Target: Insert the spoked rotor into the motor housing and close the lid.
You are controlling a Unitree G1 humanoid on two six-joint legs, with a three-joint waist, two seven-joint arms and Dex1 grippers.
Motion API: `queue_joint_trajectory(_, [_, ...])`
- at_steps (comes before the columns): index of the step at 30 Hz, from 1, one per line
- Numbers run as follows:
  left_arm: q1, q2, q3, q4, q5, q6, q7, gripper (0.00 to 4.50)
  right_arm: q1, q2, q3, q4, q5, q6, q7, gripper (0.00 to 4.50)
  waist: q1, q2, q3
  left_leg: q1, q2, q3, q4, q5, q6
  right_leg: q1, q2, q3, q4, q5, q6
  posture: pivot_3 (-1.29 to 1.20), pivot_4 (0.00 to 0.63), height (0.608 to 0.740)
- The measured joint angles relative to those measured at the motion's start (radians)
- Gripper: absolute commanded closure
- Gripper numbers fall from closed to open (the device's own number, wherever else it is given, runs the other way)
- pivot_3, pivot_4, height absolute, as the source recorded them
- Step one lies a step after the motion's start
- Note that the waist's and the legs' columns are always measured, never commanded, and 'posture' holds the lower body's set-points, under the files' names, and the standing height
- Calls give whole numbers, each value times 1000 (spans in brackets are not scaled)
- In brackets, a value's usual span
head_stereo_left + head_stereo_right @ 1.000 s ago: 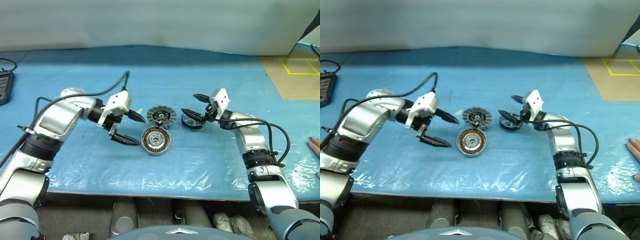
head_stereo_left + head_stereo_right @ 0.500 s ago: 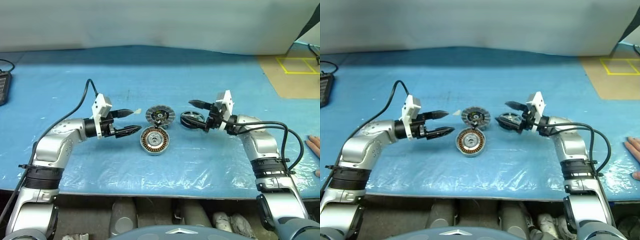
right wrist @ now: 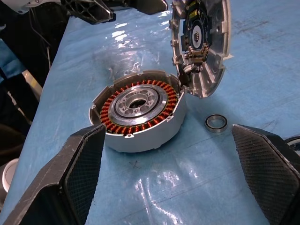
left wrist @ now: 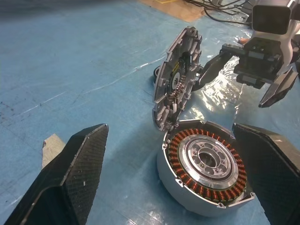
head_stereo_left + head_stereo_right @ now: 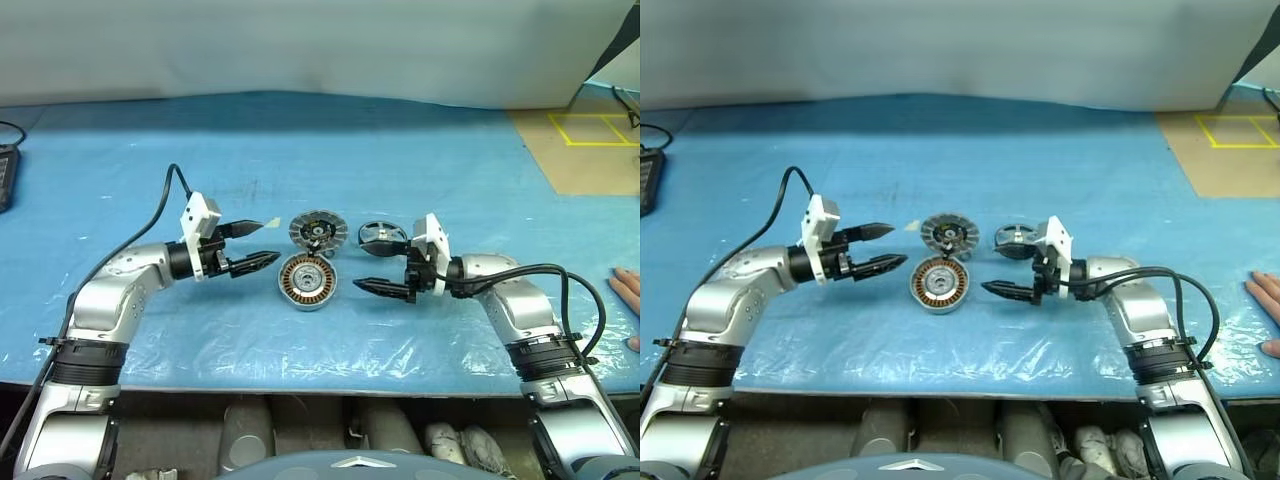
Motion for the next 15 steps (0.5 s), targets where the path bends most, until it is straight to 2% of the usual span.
queue_joint_trajectory(7, [54,-9,0,34,7,-69,-6,62,-10,-1,36,42,-55,-12,-10,0,0,0,0,0,0,0,1,0,0,0,0,0,0,0,0,0,150,740])
queue_joint_trajectory(15, [98,-27,-16,54,53,-186,-49,62,-114,39,42,158,-131,-94,-69,0,-1,0,0,1,0,0,1,0,0,1,0,1,2,0,0,0,150,740])
